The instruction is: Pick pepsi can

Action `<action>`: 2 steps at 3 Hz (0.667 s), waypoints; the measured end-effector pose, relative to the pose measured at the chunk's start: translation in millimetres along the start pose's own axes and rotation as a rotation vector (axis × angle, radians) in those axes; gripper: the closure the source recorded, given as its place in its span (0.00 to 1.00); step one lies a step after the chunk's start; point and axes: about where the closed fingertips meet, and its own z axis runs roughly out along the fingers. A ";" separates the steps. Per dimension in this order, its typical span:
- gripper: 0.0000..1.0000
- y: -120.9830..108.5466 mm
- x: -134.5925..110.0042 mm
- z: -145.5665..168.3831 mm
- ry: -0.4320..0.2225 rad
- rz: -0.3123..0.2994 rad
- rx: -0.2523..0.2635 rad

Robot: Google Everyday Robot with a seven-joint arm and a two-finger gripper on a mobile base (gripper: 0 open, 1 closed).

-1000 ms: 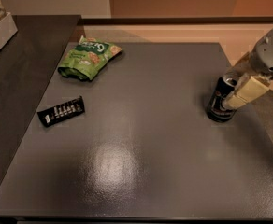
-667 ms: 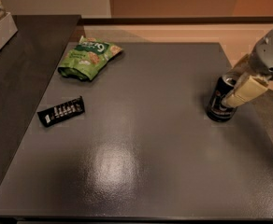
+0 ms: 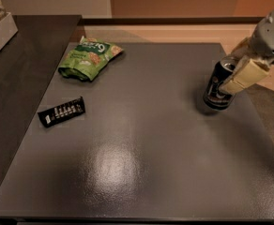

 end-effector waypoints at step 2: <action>1.00 6.5 -58.5 -41.9 0.014 -0.080 0.025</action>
Offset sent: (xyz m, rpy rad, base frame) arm -0.0124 0.0385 0.0773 -0.0697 -0.0196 0.0826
